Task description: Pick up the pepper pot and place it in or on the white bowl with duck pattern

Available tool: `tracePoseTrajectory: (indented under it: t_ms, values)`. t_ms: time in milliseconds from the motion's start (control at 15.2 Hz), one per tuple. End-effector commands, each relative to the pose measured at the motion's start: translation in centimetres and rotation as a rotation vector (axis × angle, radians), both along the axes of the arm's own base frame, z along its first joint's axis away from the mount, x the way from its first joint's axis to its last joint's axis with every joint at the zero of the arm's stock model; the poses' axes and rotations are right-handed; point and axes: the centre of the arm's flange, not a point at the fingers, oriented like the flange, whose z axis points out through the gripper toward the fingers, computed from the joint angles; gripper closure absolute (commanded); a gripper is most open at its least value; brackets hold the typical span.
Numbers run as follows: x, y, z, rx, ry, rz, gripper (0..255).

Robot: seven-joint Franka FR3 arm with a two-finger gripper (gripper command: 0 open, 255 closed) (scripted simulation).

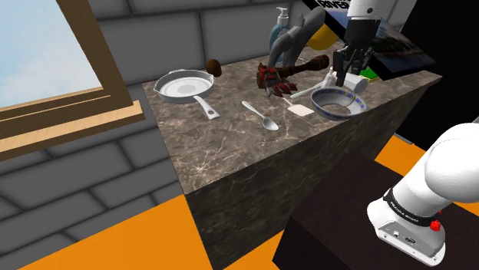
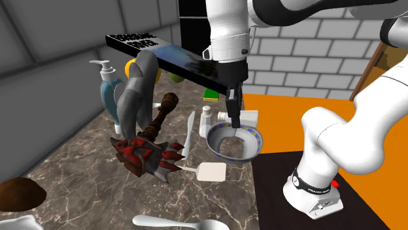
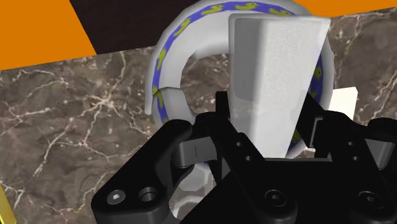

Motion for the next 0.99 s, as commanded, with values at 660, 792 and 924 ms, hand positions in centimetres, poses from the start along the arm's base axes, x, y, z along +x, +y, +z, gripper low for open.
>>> tracePoseTrajectory:
  t_ms: [660,792,924]
  values:
    - [-0.1,0.0,-4.4,0.0,0.0,0.0,255]
    - [-0.1,0.0,-4.4,0.0,0.0,0.0,255]
    - [-0.1,0.0,-4.4,0.0,0.0,0.0,255]
